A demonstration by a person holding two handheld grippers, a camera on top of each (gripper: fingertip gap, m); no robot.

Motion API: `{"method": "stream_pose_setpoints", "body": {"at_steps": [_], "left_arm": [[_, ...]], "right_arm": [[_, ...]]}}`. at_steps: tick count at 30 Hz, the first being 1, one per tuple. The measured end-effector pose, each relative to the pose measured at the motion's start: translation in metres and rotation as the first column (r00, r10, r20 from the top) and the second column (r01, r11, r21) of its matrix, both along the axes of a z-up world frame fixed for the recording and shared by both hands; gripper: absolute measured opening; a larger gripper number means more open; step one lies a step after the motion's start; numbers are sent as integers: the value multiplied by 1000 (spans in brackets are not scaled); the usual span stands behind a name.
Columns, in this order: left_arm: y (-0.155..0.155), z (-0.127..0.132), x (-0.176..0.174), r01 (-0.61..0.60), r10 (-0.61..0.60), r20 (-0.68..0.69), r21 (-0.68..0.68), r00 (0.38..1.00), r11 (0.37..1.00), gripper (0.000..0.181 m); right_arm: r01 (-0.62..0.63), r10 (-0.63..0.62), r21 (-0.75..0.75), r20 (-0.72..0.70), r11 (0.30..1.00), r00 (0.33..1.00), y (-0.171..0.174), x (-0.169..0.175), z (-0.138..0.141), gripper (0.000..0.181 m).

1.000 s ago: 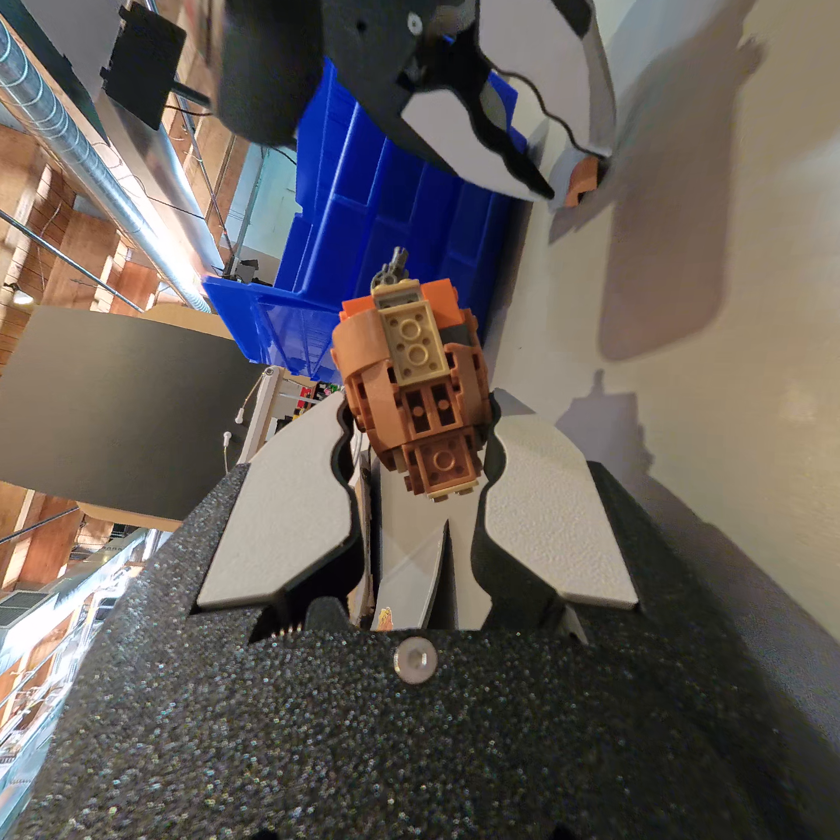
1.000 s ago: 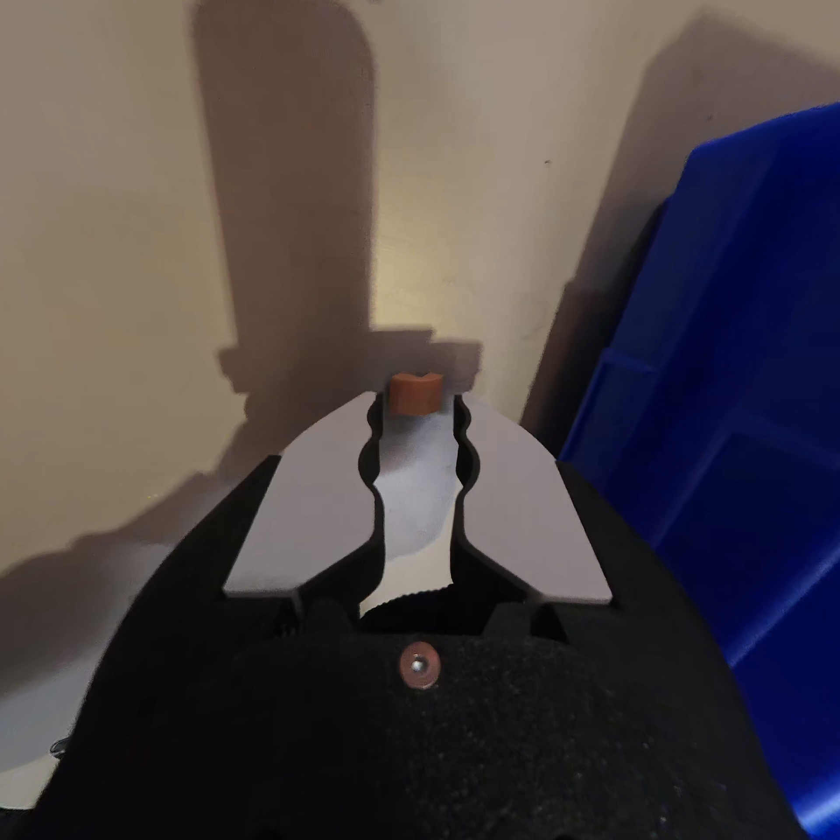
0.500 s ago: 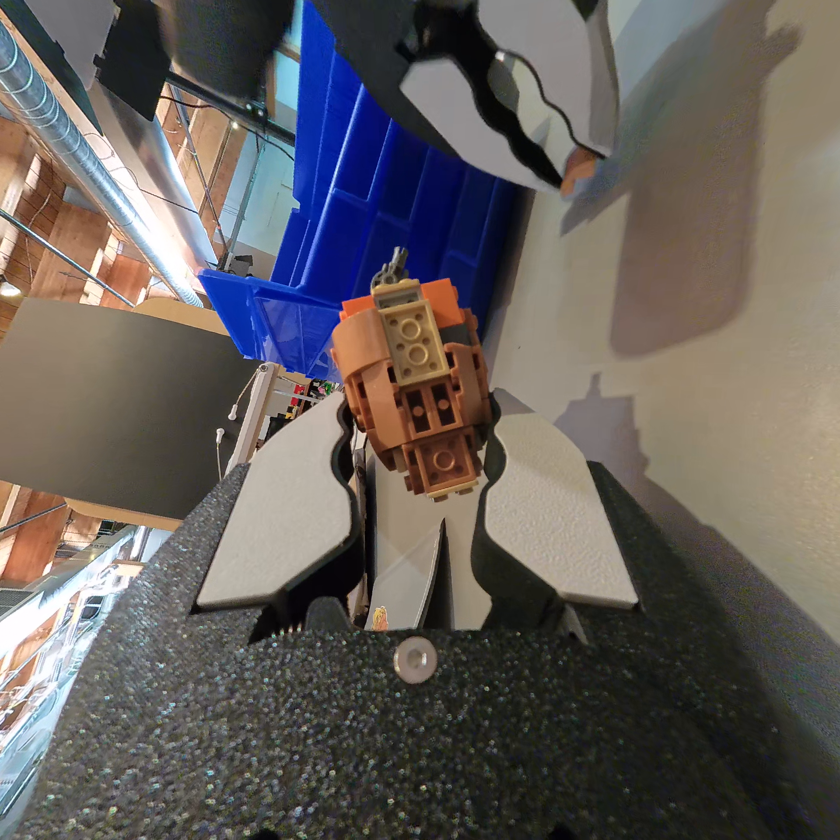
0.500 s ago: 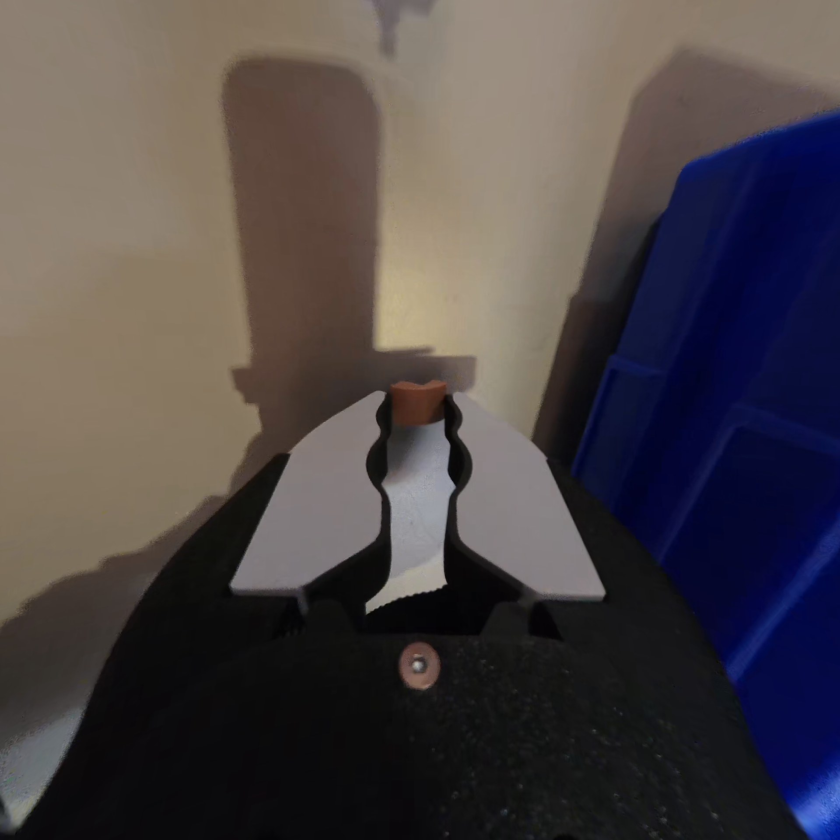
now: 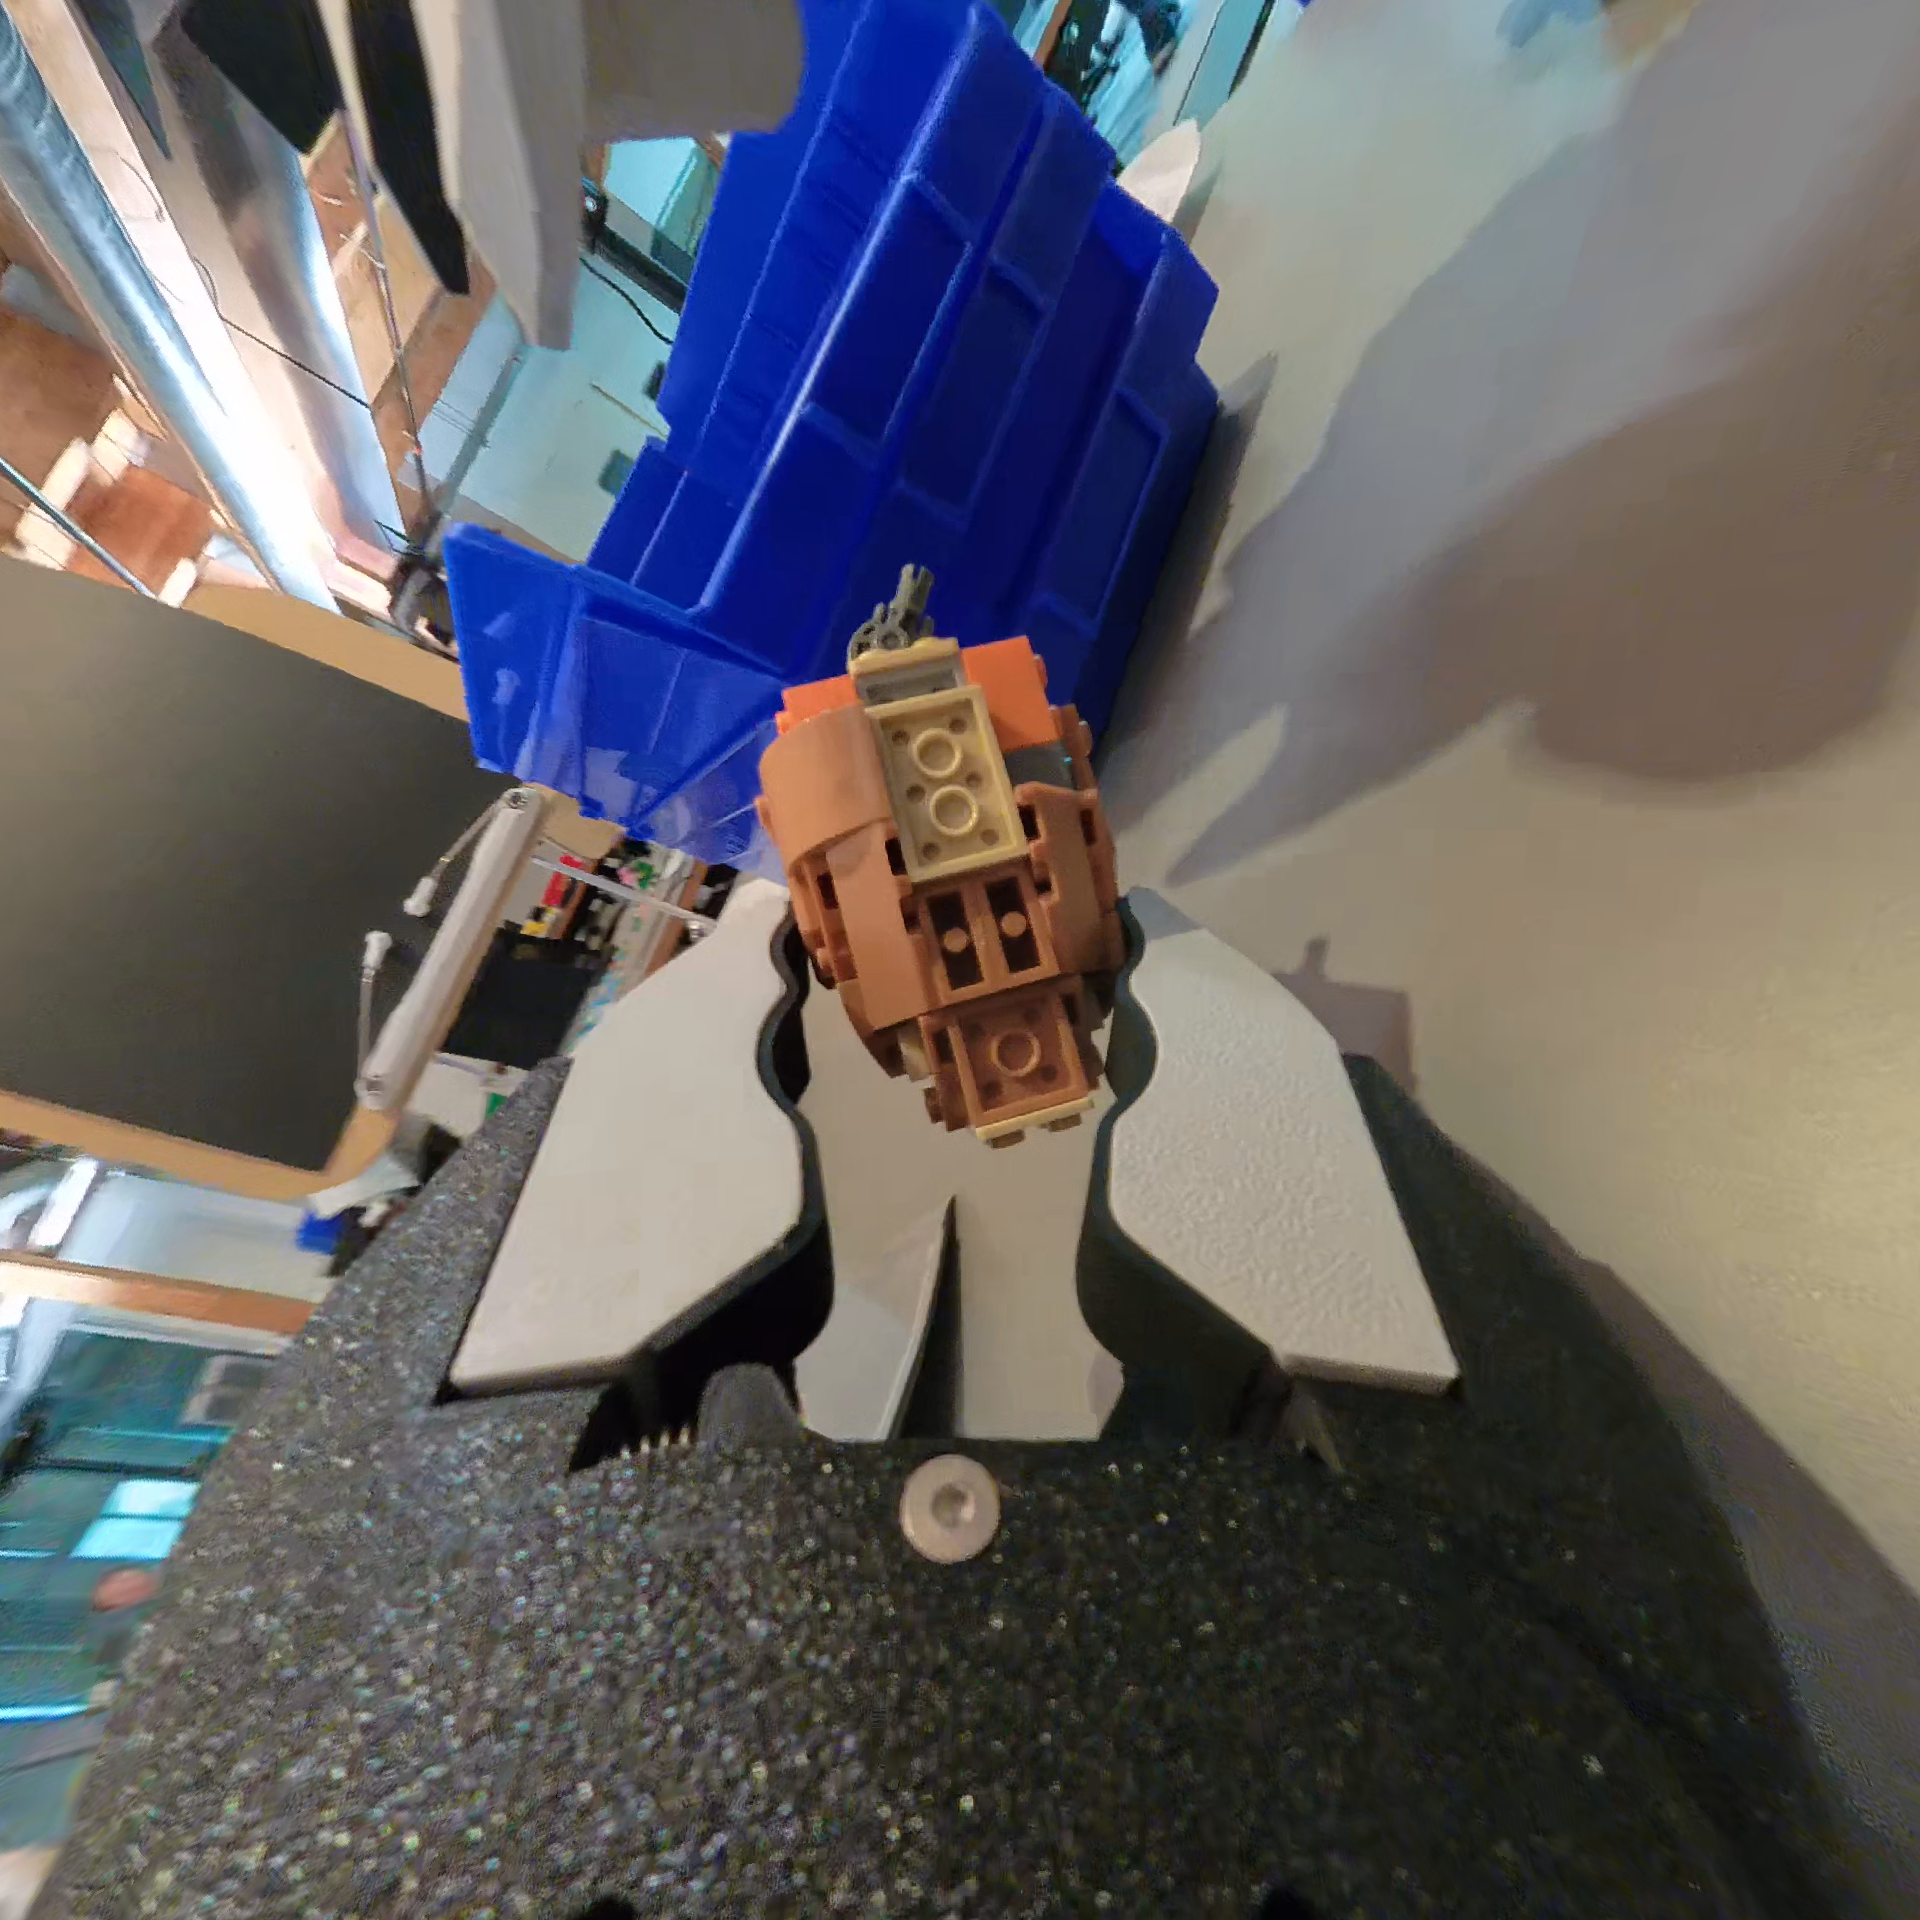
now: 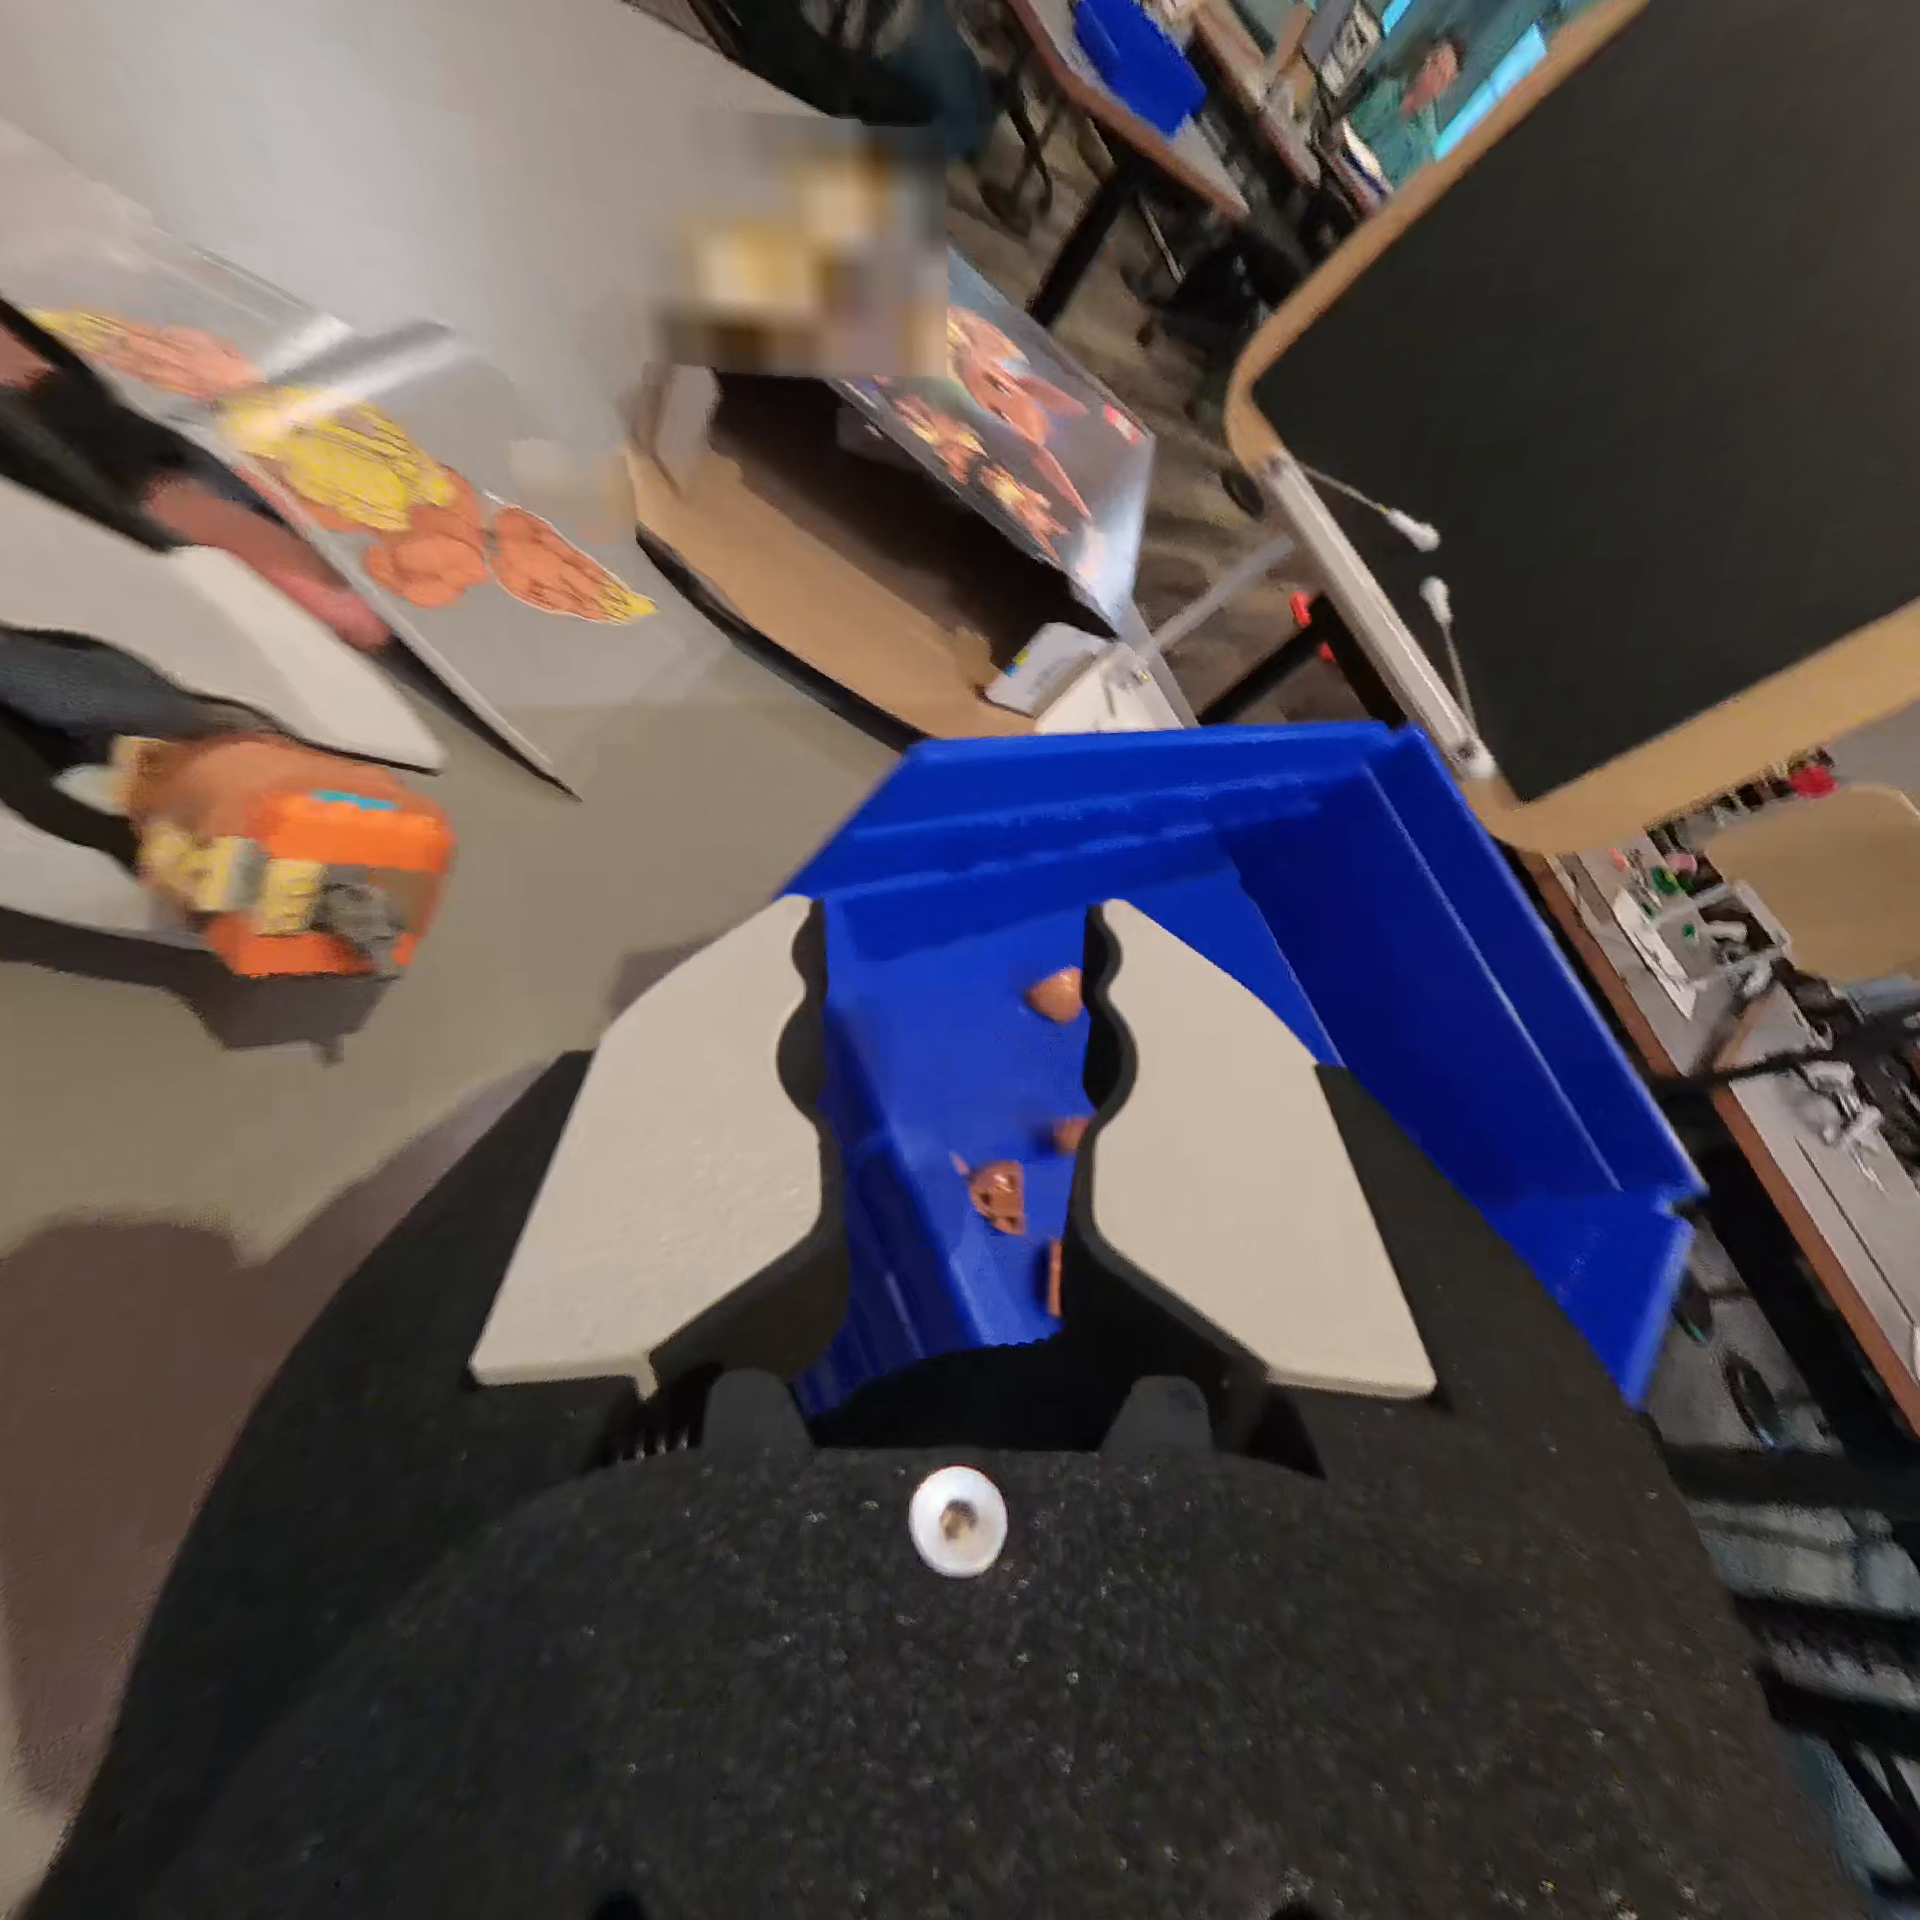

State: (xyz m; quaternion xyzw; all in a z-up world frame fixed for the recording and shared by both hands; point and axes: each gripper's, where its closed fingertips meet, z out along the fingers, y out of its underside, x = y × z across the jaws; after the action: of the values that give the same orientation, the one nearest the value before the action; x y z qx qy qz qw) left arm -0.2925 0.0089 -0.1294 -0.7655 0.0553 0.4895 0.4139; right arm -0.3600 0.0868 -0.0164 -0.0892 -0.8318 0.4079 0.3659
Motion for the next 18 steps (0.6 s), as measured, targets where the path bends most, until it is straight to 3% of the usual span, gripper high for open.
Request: {"method": "stream_pose_setpoints", "body": {"at_steps": [3,8,12,18], "left_arm": [[2,2,2,43,-52,104,88,993,995,56],[-1,15,5,95,-129,173,196,976,976,55],[3,20,19,201,-266,235,266,935,943,55],[11,13,45,359,-447,343,290,826,887,55]], "right_arm": [[-142,142,-68,5,988,990,-25,30,-14,45],[-411,416,-92,48,907,908,-62,82,-32,48],[-499,497,-6,104,867,862,-75,99,-56,62],[-579,565,46,162,814,809,-79,115,-77,63]]}}
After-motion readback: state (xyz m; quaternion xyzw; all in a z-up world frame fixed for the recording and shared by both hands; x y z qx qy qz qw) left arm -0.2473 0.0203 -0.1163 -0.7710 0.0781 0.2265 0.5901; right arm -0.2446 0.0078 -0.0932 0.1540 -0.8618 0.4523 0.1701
